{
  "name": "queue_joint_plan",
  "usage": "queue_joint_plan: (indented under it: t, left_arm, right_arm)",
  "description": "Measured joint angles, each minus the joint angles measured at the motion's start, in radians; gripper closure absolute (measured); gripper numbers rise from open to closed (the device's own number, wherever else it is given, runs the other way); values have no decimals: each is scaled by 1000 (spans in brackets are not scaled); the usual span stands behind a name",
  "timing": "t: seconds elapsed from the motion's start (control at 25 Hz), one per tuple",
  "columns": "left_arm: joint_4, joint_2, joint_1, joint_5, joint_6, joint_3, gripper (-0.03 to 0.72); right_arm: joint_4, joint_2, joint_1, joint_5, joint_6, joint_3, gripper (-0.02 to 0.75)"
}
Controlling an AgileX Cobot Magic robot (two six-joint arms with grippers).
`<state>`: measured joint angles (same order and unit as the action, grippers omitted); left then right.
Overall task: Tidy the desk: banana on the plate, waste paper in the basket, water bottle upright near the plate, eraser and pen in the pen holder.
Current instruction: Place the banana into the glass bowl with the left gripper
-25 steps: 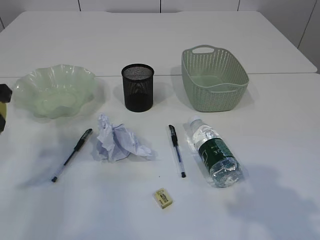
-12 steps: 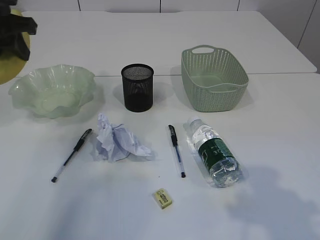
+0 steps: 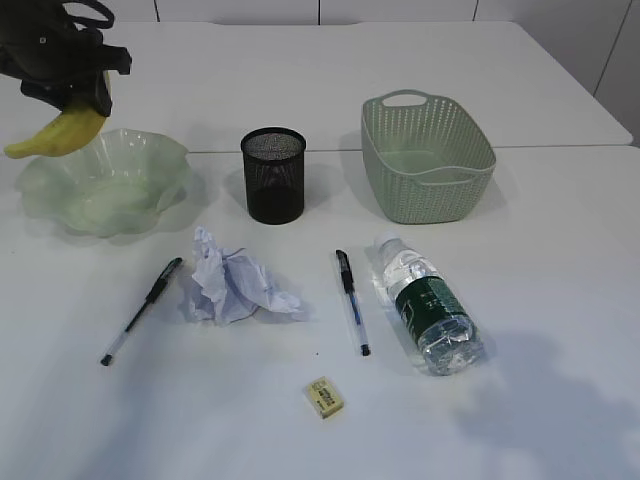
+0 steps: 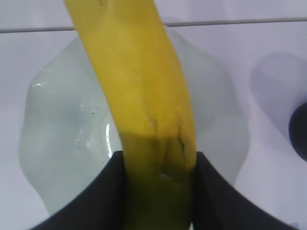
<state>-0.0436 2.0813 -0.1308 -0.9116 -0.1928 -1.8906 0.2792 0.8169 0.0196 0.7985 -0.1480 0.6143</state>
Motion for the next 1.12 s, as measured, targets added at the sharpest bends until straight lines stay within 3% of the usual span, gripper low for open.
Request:
queue_joint_plan:
  t: [0.32,0.56,1.12]
  left_arm:
    - [44,109,54,18,4,-37,453]
    - [106,161,54,60,24,-42,453]
    - [124,199,54,92,30,-42,433]
  right_arm:
    - [-5,0,0,24,-2,0,219]
    - [-6,0,0,24,-2,0,219]
    - [-8,8,0,24,-17,0,219]
